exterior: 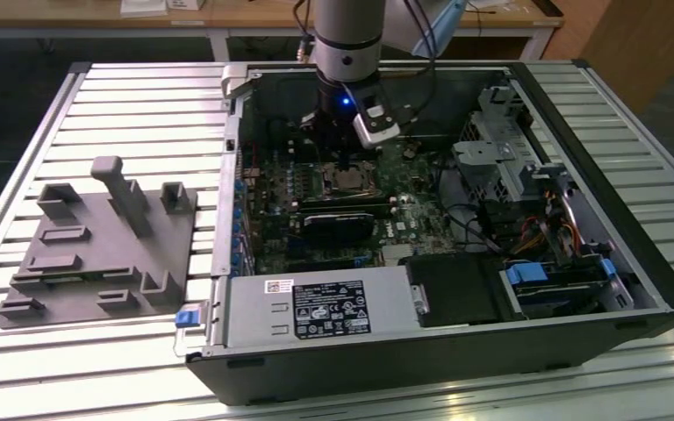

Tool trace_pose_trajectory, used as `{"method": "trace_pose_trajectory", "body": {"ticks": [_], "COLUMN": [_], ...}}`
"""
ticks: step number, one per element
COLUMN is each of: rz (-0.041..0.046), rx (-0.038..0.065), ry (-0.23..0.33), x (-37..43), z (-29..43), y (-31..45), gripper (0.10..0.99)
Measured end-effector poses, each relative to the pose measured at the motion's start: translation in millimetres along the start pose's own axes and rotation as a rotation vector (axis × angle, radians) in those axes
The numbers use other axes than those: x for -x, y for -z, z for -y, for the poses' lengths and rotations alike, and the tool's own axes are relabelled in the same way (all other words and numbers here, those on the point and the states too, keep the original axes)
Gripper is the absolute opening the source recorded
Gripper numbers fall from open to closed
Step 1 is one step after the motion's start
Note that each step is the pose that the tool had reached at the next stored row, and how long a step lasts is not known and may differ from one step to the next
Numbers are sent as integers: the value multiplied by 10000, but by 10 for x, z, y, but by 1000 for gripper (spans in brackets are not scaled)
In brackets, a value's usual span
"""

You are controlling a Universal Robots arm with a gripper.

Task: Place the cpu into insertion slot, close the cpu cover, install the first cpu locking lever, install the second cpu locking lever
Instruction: 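Close the cpu cover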

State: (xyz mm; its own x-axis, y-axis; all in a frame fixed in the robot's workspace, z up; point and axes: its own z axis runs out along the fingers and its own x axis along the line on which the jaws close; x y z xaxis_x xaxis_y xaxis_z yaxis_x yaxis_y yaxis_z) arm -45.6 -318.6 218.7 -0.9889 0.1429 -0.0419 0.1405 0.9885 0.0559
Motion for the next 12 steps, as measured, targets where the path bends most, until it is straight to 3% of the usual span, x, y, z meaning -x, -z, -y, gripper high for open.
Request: {"method": "trace_pose_trajectory", "body": {"ticks": [1,2,3,6,12], "rz": [-9,-17,-23,-23,-35], "rx": [-7,-71,-204,-371,-390], "ry": [171,308,504,817,1251], "x": [0,0,0,-2,-22], "z": [0,0,0,1,5], "y": [-1,-1,-3,-9,-30], "gripper": [106,106,106,106,106]}}
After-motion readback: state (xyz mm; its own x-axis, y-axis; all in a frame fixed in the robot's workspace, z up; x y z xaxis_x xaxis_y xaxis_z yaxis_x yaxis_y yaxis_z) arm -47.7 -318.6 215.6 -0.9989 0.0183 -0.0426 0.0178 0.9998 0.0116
